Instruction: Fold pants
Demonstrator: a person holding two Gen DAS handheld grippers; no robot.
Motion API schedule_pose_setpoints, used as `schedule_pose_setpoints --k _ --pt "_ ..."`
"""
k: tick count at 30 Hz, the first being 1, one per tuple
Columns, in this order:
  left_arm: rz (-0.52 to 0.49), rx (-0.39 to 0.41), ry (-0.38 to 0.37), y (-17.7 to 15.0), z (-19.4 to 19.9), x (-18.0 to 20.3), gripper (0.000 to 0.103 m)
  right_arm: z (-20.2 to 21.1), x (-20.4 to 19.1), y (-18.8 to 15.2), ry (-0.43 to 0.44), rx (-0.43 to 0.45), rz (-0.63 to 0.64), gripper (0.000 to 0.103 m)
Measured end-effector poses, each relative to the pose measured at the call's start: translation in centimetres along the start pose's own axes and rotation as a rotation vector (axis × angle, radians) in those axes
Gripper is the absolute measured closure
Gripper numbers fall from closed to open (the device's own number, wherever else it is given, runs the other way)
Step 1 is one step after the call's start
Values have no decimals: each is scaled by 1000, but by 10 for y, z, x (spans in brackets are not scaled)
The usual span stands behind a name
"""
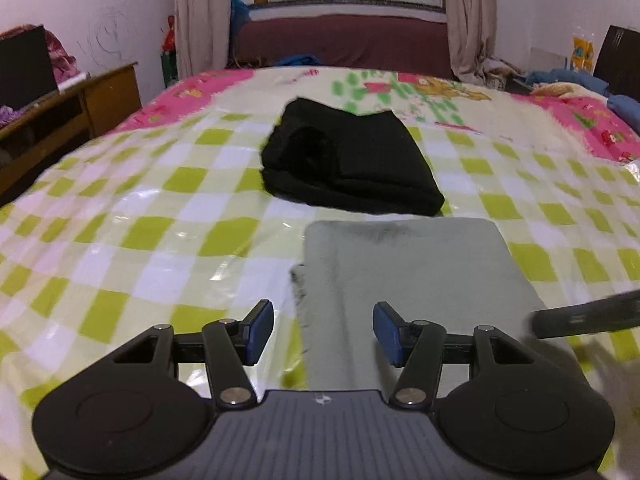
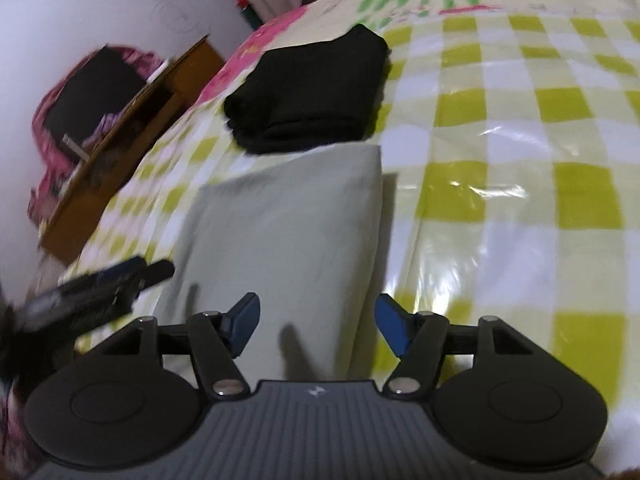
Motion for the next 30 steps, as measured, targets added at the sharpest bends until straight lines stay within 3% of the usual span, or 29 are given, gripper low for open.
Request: schedule_pose_setpoints --k 3,5,6,10,13,16,21,24,30 --pt "-81 -36 25 -16 -23 5 31 -28 11 -10 57 -47 -93 37" --pt "-91 -68 18 -29 -36 0 27 -28 10 -11 49 -32 -65 54" --pt "-67 -74 14 -31 -38 -3 25 -26 14 -10 49 -39 -80 74" --pt "-39 -96 -7 -30 -34 8 26 -8 31 -12 101 -68 -139 90" --pt "-116 -93 -52 -33 -28 38 26 11 35 -12 95 -64 -110 92" --pt "-127 -100 -105 -28 -26 64 27 33 54 -5 55 -36 -110 93" --pt "-152 -119 -217 -24 -37 115 24 80 103 18 -124 37 -85 93" --pt "-169 -126 -184 -22 -39 132 25 106 118 27 -223 57 -43 87" --pt "-113 -136 -169 -23 -6 117 25 134 98 18 -148 156 15 86"
Point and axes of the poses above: each gripper's, at about its wrist camera, not at the fingertips, and z roughly against the way its jaws point, x to its right, y to its top, the point moved 2 cm from there along -z, roughly the way its jaws point, and after that the axes turned 13 degrees about x, right-handed, at the moved point
